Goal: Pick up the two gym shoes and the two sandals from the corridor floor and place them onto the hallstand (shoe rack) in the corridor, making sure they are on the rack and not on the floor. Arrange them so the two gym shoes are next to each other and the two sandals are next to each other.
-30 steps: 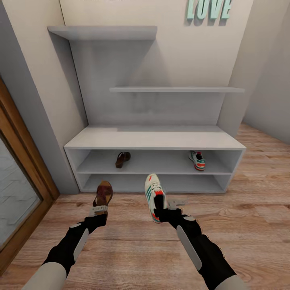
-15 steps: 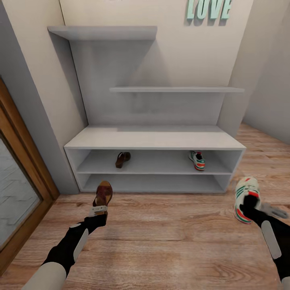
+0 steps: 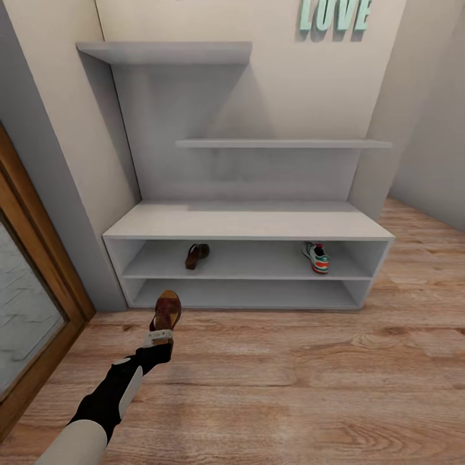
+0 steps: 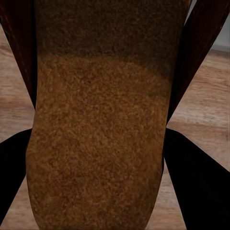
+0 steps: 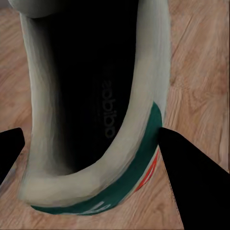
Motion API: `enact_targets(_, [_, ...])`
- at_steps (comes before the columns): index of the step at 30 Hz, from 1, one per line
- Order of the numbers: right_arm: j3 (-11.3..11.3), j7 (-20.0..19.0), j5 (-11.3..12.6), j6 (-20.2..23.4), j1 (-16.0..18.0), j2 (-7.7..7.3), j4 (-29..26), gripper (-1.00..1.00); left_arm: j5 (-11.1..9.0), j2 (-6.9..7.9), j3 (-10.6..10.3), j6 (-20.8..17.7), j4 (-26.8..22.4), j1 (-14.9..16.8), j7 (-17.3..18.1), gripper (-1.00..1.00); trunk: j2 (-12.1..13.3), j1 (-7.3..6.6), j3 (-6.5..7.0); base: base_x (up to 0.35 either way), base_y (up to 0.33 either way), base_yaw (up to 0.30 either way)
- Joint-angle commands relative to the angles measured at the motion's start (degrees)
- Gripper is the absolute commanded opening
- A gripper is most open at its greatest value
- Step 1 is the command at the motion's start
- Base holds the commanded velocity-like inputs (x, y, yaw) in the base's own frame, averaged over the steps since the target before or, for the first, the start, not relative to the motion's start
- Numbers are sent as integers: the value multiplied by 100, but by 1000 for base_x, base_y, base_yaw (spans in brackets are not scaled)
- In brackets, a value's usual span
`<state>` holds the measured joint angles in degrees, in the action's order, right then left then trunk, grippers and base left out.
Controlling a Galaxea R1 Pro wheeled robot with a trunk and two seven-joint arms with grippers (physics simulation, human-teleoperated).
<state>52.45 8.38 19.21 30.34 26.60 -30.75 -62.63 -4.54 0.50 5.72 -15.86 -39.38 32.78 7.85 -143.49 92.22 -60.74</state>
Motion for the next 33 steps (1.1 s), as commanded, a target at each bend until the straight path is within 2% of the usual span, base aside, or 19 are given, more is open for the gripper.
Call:
enact_targets(1, [99,40,67,25,3,-53,-6,-100,-47,-4,17,-46,-8,5,24,-100,-2,-1,-6,0,0,0])
enact_targets(2, [405,40,60,50,3,-184,-4,-100,-47,-5,17,-121,-13,10,23,-100,-2,-1,-6,0,0,0])
enact_targets(7, [906,48,-62,67,3,-522,280,-100,-47,-6,17,-431,-32,22,23,-100,-2,-1,-6,0,0,0])
enact_targets(9, [995,49,-146,70,3,-756,623,-100,-47,-9,17,-477,-34,32,23,-100,-2,-1,-6,0,0,0])
enact_targets(10, [1025,49,-180,71,3,-942,931,-100,-47,-16,17,-515,-30,38,23,-100,-2,-1,-6,0,0,0])
enact_targets(11, [1031,47,-187,72,3,-1003,1036,-100,-47,-18,17,-543,-31,39,23,-100,-2,-1,-6,0,0,0])
enact_targets(14, [1051,42,-210,74,3,-1387,1662,-100,-41,-26,17,-943,-34,57,23,-100,-2,-1,-6,0,0,0])
enact_targets(18, [1055,47,-215,77,3,-1643,1888,-100,-38,-31,17,-1216,-35,86,22,-100,-2,-1,-6,0,0,0])
enact_targets(20, [1056,48,-216,77,3,-1706,1923,-100,-36,-41,17,-1326,-28,202,20,-100,-2,-1,-6,0,0,0])
enact_targets(25, [1056,51,-224,77,3,-1744,1945,-100,27,-143,17,-2154,-26,511,16,-100,-2,-1,-6,0,0,0])
enact_targets(28, [1056,55,-227,75,3,-1742,1947,-100,159,-174,17,-2329,-23,741,17,-100,-2,-1,-6,0,0,0])
enact_targets(33, [1050,58,-233,74,3,-1741,1948,-100,338,-230,17,-2398,-6,1009,-79,-100,-2,-1,-6,0,0,0])
